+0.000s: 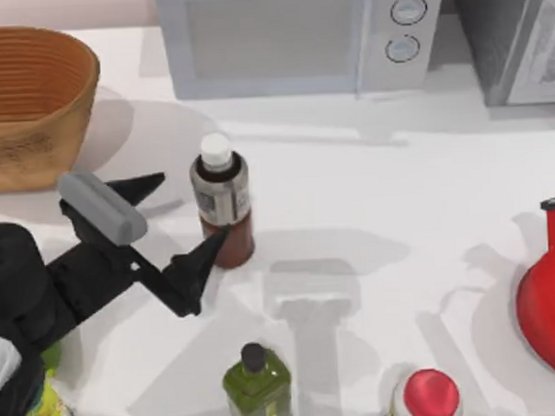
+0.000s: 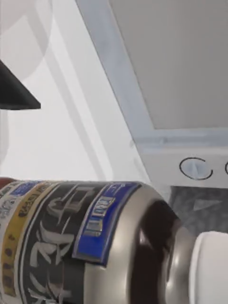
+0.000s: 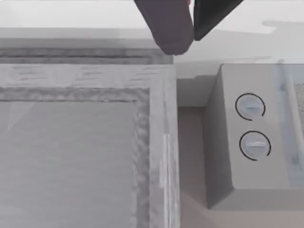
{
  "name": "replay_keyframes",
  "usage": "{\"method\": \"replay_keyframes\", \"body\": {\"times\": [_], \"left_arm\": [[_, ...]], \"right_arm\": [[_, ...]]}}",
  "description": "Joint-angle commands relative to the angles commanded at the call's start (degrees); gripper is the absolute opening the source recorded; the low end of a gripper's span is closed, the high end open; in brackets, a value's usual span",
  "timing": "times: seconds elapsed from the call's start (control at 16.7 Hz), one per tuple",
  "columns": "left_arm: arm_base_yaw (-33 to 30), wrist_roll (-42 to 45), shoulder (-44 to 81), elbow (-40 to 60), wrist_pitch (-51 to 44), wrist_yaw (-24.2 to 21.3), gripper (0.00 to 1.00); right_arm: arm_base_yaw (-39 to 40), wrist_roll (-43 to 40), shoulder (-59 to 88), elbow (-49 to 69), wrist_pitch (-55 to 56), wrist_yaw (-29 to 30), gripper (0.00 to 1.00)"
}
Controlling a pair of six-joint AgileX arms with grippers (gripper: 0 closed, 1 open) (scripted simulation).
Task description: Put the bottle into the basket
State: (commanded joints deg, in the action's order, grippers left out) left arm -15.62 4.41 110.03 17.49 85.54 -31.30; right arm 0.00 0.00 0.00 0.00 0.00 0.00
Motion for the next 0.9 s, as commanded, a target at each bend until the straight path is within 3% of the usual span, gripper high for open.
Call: {"method": "replay_keyframes", "body": {"times": [0.36, 0.9], "left_arm": [[-3.69, -0.51, 1.85, 7.78, -5.60, 3.41, 1.00], [-7.57, -0.91, 8.54, 12.50, -3.62, 7.21, 1.00]], "right_arm": [[0.00, 0.00, 0.00, 0.00, 0.00, 0.00, 1.00], [0.00, 0.00, 0.00, 0.00, 0.00, 0.00, 1.00]]}}
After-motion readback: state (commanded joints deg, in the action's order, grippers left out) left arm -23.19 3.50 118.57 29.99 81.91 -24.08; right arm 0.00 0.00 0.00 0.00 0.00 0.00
